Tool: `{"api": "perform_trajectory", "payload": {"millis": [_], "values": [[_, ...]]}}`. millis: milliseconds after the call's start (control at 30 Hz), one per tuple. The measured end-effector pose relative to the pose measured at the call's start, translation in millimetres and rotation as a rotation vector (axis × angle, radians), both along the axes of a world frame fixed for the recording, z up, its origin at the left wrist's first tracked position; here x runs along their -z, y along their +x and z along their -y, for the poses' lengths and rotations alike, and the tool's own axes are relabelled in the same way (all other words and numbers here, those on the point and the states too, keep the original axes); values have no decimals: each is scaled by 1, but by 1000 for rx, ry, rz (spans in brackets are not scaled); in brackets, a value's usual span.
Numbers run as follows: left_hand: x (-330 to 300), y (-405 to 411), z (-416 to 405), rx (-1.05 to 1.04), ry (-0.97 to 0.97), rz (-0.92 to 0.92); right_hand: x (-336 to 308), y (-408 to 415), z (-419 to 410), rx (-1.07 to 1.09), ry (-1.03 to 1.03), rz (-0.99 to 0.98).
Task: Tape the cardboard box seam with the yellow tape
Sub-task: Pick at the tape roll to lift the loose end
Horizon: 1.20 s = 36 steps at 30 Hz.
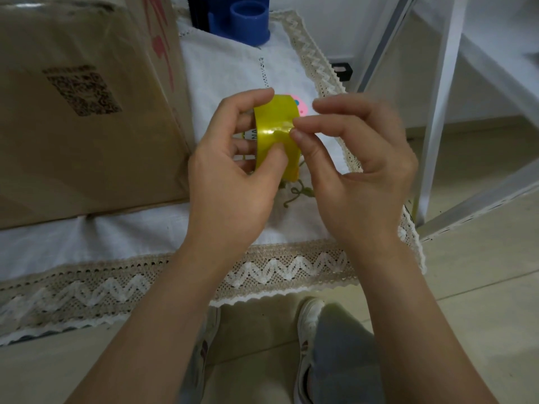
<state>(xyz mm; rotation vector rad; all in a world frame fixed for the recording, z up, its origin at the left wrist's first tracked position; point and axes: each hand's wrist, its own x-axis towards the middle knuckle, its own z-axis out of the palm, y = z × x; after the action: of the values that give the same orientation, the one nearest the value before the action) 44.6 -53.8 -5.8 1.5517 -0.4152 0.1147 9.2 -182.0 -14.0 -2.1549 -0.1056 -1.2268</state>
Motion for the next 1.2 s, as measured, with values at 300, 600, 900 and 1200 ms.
{"api": "perform_trajectory", "payload": {"millis": [300,600,900,1200], "values": [[-1,-1,0,22,-21,7,0,-1,-2,-12,39,-43],[-2,-1,-1,80,-1,12,0,-1,-1,5,110,-73],[-1,-2,0,78,41,28,-4,-1,-5,-24,416,-228],[1,-1,-2,28,65,51,-19,-2,-2,-223,891,-498]]}}
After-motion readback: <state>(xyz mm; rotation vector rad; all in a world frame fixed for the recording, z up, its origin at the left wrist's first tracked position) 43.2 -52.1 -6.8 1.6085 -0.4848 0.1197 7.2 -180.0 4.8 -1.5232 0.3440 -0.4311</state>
